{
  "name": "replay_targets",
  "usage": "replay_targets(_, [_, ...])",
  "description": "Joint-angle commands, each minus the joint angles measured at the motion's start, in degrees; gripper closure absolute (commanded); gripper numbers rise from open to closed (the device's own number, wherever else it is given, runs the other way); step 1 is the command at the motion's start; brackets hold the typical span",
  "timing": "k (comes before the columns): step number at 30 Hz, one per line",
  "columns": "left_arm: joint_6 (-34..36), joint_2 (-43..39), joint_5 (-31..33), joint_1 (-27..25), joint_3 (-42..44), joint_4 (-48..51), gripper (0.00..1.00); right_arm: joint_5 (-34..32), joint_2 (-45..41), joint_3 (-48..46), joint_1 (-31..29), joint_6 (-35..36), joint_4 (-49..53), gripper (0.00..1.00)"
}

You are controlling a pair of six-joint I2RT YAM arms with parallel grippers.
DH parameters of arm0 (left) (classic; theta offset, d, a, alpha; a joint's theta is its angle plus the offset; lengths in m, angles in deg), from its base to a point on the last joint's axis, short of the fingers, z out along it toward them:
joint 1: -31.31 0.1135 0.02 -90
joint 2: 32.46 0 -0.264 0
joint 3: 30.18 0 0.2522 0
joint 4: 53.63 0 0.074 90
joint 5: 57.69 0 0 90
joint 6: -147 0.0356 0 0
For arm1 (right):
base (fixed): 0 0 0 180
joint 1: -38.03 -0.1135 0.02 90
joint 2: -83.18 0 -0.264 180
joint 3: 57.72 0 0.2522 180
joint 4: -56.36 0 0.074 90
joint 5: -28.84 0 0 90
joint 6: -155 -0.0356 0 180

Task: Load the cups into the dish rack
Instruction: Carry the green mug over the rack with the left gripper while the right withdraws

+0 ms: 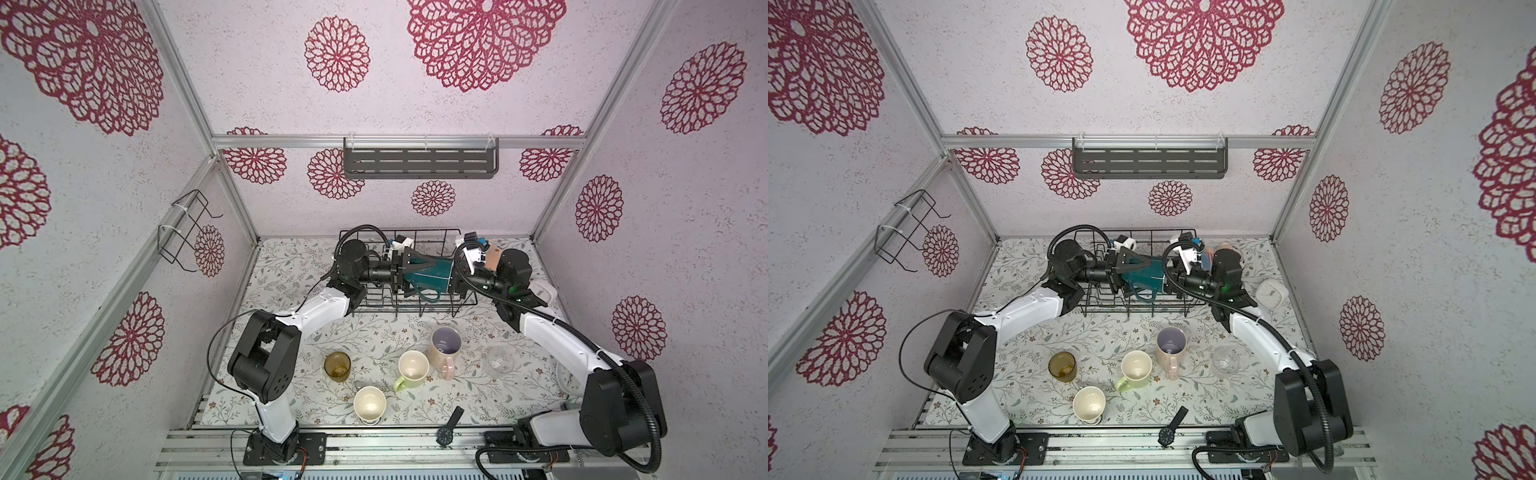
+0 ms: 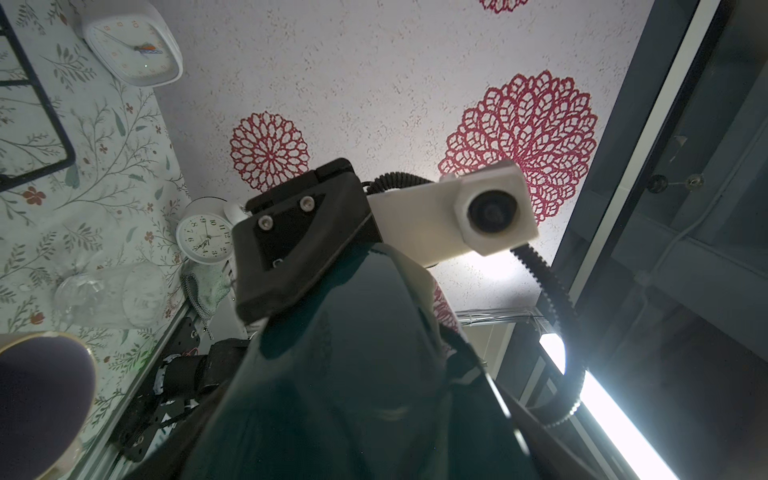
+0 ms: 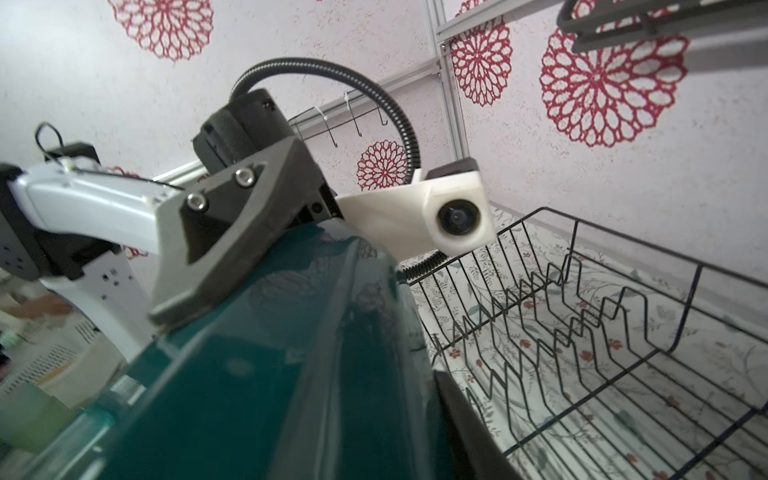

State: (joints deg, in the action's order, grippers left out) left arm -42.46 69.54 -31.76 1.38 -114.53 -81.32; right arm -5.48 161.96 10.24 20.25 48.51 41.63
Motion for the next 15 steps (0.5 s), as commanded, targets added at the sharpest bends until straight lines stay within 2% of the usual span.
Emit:
replay_targets(1, [10.94,-3.38,1.65,0.97,-3.02,12.22,0.31,-1.02,-1.68,1.08,0.5,2.75,-0.31,0.48])
replay_targets(3, [20.79,-4.76,3.3,1.78,-5.22,25.16,0.33,-3.31,-3.13,-0.04,1.22,3.65,0.35,0.44])
replay_targets(5, [28.67,-5.12,5.45,2.63,-8.2,36.35,0.34,-6.11,-5.06,-1.2,2.07,4.94,2.14,0.34])
replay_targets(8, [34.63,-4.5,7.67,3.74,-12.03,45.28,0.35,-13.43,-7.73,-2.81,3.09,7.8,6.37,0.27])
replay_targets(13, [43.12,-1.02,12.19,5.22,-19.41,58.16,0.37,-26.95,-9.58,-3.81,4.61,11.86,14.71,0.26])
replay_targets(15, [47.74,0.63,15.77,5.45,-23.28,64.41,0.37,-31.33,-10.54,-5.65,5.39,12.14,14.71,0.26])
